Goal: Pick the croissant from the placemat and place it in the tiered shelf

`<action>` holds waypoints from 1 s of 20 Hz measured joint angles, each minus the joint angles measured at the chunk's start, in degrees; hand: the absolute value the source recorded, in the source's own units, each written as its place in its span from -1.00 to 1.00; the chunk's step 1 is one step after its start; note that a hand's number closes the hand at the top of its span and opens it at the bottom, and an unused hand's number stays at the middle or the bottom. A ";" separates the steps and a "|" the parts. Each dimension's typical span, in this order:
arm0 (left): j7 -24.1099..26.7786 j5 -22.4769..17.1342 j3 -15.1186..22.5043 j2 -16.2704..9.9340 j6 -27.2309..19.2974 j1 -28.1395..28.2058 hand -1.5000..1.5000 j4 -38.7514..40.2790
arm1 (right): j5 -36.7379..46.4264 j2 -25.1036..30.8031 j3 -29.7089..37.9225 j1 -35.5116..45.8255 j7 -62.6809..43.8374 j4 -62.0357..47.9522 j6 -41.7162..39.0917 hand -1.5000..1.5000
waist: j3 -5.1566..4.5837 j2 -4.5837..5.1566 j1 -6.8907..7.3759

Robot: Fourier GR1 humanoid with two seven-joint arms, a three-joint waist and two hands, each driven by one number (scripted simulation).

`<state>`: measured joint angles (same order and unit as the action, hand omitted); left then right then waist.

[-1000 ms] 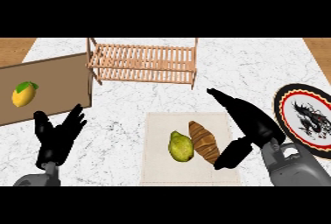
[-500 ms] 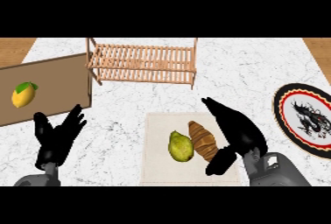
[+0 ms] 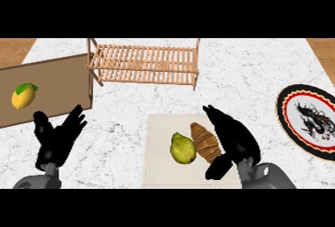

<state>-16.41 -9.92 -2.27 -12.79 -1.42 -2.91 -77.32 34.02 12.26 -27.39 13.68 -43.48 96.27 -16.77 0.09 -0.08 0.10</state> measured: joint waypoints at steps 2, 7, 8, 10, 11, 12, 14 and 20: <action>-0.05 0.37 -0.24 0.40 0.19 -0.31 0.00 0.10 | 1.96 -1.66 0.24 0.49 0.29 -1.56 -0.08 -1.00 | -0.01 0.02 0.01; 0.54 0.81 -1.02 0.85 1.01 0.59 0.00 -0.22 | 6.48 -3.34 0.77 0.23 1.44 -4.59 0.33 -1.00 | 0.02 -0.01 0.03; 1.06 0.74 -1.46 0.72 1.57 -0.04 0.00 0.87 | 7.53 -3.75 0.76 0.24 1.96 -5.56 0.83 -1.00 | 0.08 -0.05 0.03; 1.67 1.78 -1.21 1.47 0.94 -0.27 0.00 1.34 | 9.31 -4.46 1.28 0.61 3.67 -8.19 2.16 -1.00 | 0.18 -0.09 0.08; 1.47 1.79 -1.47 1.37 1.21 -0.50 0.00 1.60 | 10.14 -4.73 1.53 0.58 4.53 -9.09 2.68 -1.00 | 0.21 -0.11 0.09; 1.04 1.96 -1.55 1.63 0.97 -0.57 0.00 1.15 | 10.81 -5.00 1.80 0.25 5.21 -9.36 2.78 -1.00 | 0.20 -0.10 0.09; 0.19 1.97 -1.90 1.41 1.39 -0.40 0.00 0.36 | 11.88 -6.26 2.51 0.56 6.52 -10.90 3.76 -1.00 | 0.12 -0.05 0.07; -0.45 1.53 -3.27 1.12 2.86 0.45 0.00 -0.93 | 14.10 -8.36 4.83 0.88 13.17 -17.37 7.53 -1.00 | 0.01 0.02 0.06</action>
<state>-16.86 -8.39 -5.54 -11.67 1.44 -2.46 -78.26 48.12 3.90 -22.56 14.56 -30.31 78.90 -9.24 0.09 -0.06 0.16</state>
